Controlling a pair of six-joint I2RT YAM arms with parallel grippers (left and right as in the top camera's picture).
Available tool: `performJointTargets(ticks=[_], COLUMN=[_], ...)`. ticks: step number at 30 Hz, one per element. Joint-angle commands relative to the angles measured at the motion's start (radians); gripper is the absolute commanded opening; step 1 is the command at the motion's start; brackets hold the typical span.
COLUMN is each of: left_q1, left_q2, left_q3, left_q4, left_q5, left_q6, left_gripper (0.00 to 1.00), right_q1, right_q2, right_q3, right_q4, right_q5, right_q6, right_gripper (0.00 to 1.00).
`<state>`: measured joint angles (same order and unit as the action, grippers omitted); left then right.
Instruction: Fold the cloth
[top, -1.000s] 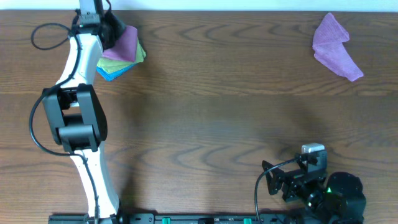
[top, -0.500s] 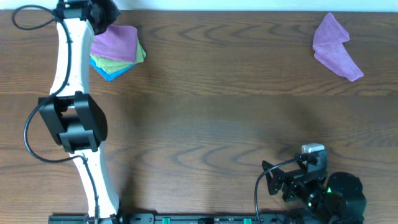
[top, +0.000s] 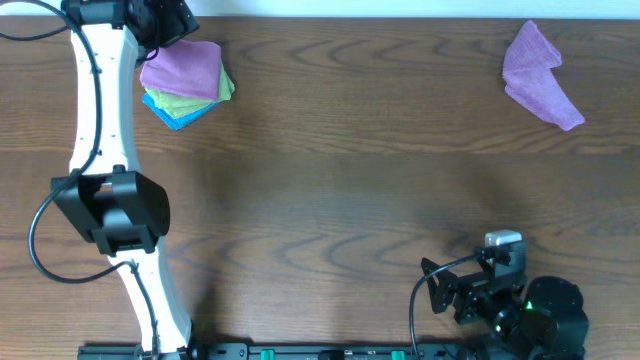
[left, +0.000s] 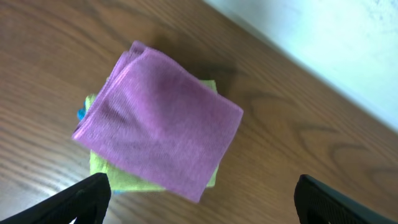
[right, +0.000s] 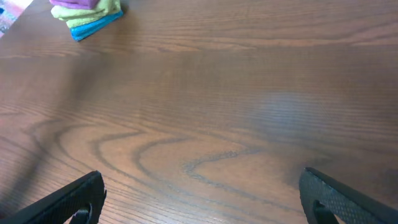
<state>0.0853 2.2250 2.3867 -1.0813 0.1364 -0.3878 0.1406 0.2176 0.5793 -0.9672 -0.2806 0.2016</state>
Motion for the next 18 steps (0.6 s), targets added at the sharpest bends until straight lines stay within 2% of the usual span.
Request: performJointTargets(ticks=[1,4,5,6,8,9,10,11,12,18], left_q1=[0.006,0.007,0.007,0.007,0.007,0.007,0.007,0.007,0.007,0.006], left_q2=[-0.051,-0.073,-0.081,-0.090,-0.109,-0.119,-0.127,-0.134,-0.142,-0.155], left_q3=[0.027,0.027,0.027,0.027,0.027,0.027,0.027,0.027,0.027,0.027], left_q4=[-0.018,-0.055,-0.079,-0.106,-0.163,-0.183,-0.209,-0.238,-0.271,-0.433], left_q5=[-0.056,-0.089,-0.100,-0.117,-0.145,-0.154,-0.161,-0.166,-0.170,-0.170], left_q6=[0.017,0.015,0.015,0.014,0.014,0.015,0.015,0.016,0.026,0.130], left_gripper=[0.96,0.98,0.93,0.78,0.65,0.63,0.63,0.69,0.94,0.95], right_q1=[-0.010,-0.010,-0.010,-0.010,-0.010,-0.010,-0.010,-0.010,-0.010,-0.010], right_q2=[-0.005,-0.005,-0.005,-0.005,-0.005,-0.005,-0.005,-0.005,-0.005,-0.005], right_q3=[-0.005,-0.005,-0.005,-0.005,-0.005,-0.005,-0.005,-0.005,-0.005,-0.005], right_q4=[0.001,0.001,0.001,0.001,0.001,0.001,0.001,0.001,0.001,0.001], right_q5=[-0.004,-0.004,-0.004,-0.004,-0.004,-0.004,-0.004,-0.004,-0.004,-0.004], right_q6=[0.011,0.011,0.011,0.011,0.011,0.011,0.011,0.011,0.011,0.011], right_gripper=[0.99,0.99,0.99,0.99,0.99,0.99,0.99,0.99,0.99,0.99])
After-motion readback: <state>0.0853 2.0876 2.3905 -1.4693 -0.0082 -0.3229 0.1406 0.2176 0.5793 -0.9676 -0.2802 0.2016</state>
